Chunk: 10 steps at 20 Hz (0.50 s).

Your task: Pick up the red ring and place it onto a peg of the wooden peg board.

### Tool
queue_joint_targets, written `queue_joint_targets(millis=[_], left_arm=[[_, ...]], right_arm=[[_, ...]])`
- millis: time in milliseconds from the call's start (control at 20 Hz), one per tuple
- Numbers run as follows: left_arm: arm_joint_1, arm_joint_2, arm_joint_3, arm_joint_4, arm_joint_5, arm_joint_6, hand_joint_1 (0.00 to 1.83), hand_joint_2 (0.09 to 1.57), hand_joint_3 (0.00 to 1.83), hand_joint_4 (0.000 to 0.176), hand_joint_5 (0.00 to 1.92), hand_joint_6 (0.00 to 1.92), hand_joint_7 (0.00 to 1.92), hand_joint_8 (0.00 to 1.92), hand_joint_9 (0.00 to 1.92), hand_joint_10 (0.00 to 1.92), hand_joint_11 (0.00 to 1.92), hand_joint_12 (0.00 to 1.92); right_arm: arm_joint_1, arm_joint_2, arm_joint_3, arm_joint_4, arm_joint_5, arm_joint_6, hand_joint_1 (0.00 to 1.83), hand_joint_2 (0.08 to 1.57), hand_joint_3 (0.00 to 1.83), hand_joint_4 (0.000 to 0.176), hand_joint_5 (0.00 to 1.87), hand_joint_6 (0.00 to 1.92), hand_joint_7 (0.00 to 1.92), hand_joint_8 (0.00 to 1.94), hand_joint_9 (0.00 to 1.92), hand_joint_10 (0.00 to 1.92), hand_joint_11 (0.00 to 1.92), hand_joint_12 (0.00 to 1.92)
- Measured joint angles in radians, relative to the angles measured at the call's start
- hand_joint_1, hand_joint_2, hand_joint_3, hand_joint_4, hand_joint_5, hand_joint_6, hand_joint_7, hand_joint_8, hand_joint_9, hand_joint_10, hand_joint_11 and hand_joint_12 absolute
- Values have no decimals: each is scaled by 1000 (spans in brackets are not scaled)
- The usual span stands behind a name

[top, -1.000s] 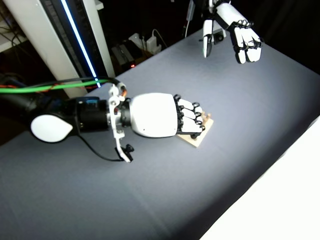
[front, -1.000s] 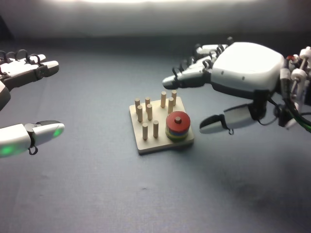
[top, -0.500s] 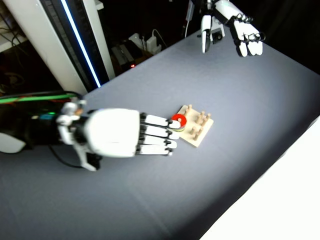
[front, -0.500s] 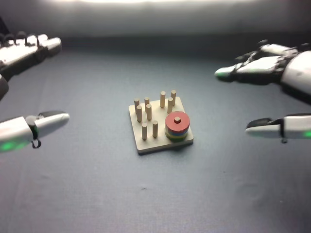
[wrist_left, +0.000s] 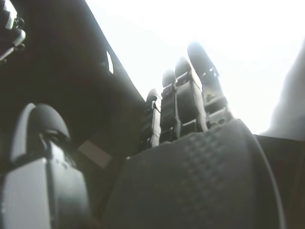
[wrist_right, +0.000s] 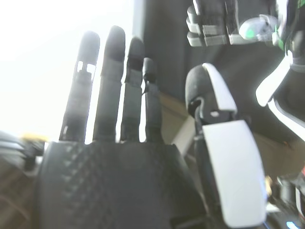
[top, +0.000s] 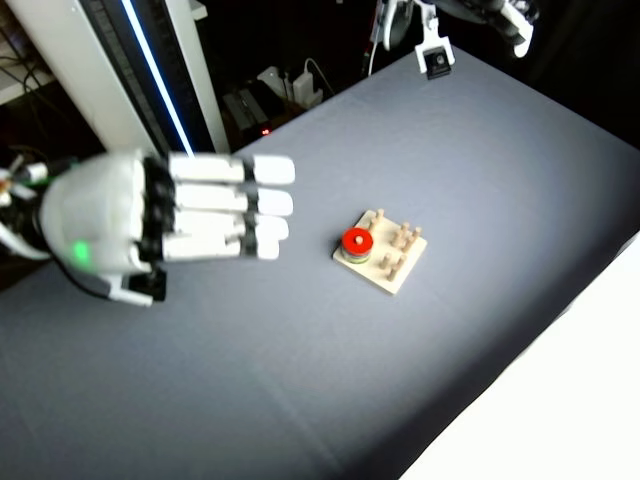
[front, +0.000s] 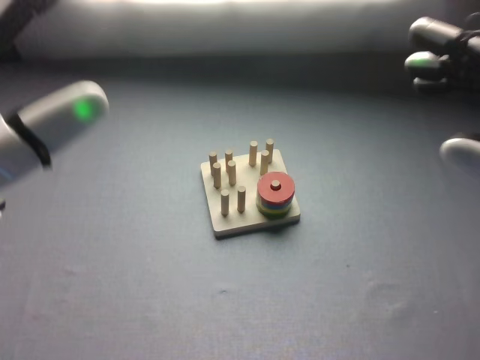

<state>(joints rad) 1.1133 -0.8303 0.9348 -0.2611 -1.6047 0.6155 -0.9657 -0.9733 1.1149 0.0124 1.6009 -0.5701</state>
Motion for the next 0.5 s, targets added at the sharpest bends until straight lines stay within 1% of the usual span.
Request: queue_joint_targets(millis=[50, 100, 150, 200, 250, 300, 350, 400, 450, 500], left_arm=[[-28, 5, 0, 18, 3, 19, 114, 1477, 29, 127, 71, 9, 10, 0, 23, 2, 0, 32], [-107, 13, -1, 74, 13, 52, 512, 1384, 40, 39, 335, 3, 296, 0, 325, 22, 0, 662], [-143, 15, -2, 105, -10, 58, 544, 1357, 22, 0, 342, 1, 330, 0, 370, 14, 0, 1021], [-158, 19, -2, 134, -42, 57, 408, 1455, 50, 0, 426, 36, 343, 2, 319, 9, 0, 1109], [-164, 27, -3, 159, -42, 58, 487, 1499, 31, 129, 346, 1542, 438, 17, 384, 31, 0, 1080], [-176, 31, -9, 149, -24, 58, 539, 1492, 10, 161, 355, 1811, 644, 190, 559, 338, 0, 1260], [-191, 30, -11, 116, -15, 49, 511, 1506, 1, 173, 340, 1889, 719, 508, 665, 783, 216, 1478], [-192, 30, -10, 105, -26, 35, 126, 1549, 6, 0, 388, 1671, 707, 1029, 700, 1286, 416, 1707], [-191, 30, -10, 88, -27, 26, 24, 1524, 0, 0, 497, 1636, 758, 1415, 734, 1560, 526, 1874], [-191, 30, -10, 80, -19, 13, 186, 1442, 0, 0, 634, 1558, 824, 1649, 759, 1813, 567, 1912]], right_arm=[[-8, 9, -18, 17, 14, -5, 647, 1138, 0, 27, 374, 14, 408, 0, 467, 0, 66, 1106], [-9, 42, -51, 29, 20, -59, 822, 1125, 0, 8, 550, 24, 458, 5, 462, 4, 16, 1163], [-3, 63, -68, 27, 27, -107, 558, 1170, 9, 49, 487, 8, 403, 0, 450, 0, 2, 1133], [-4, 78, -78, 27, 52, -138, 792, 1130, 0, 42, 593, 29, 454, 13, 431, 3, 0, 771], [-4, 83, -79, 37, 60, -131, 828, 1160, 0, 41, 601, 11, 560, 14, 527, 15, 180, 787], [3, 98, -93, 47, 47, -117, 296, 1293, 7, 34, 499, 1, 535, 2, 523, 5, 185, 884], [13, 137, -129, 46, 27, -110, 682, 1255, 1, 0, 455, 0, 527, 0, 496, 2, 99, 1095], [22, 160, -143, 31, 27, -103, 618, 1266, 2, 0, 792, 101, 956, 113, 927, 211, 556, 1188], [30, 179, -154, 20, 55, -77, 962, 1277, 13, 0, 694, 1175, 1194, 297, 1152, 528, 738, 1461], [48, 180, -156, 37, 79, -55, 888, 1362, 9, 0, 555, 1563, 1052, 609, 1039, 875, 775, 1537]])
